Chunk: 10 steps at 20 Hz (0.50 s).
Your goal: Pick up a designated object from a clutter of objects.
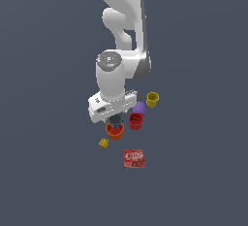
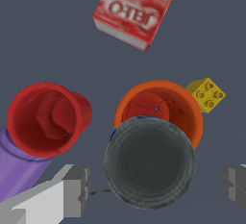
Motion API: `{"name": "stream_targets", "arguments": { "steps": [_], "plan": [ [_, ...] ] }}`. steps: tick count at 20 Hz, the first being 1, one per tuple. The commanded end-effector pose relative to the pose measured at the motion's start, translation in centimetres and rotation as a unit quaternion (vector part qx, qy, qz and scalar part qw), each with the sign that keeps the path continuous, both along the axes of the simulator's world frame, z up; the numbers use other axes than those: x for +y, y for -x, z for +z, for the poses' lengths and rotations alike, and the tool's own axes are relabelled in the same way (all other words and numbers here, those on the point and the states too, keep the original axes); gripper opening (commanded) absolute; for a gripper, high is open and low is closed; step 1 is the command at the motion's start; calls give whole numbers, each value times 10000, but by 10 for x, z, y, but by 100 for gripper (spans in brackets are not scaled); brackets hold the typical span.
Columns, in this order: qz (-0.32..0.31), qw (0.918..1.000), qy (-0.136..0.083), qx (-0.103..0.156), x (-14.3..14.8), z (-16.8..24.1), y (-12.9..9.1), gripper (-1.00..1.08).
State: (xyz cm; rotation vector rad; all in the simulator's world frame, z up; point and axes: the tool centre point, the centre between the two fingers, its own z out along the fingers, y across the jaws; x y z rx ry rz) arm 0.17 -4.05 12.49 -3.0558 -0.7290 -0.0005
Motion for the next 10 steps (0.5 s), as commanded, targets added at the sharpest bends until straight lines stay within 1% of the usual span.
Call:
{"name": "stream_targets", "arguments": {
  "steps": [1, 6, 10],
  "plan": [
    [6, 10000, 0, 4, 0, -12, 1, 100],
    [15, 10000, 0, 2, 0, -32, 1, 100],
    [15, 10000, 0, 2, 0, -37, 0, 100]
  ]
}}
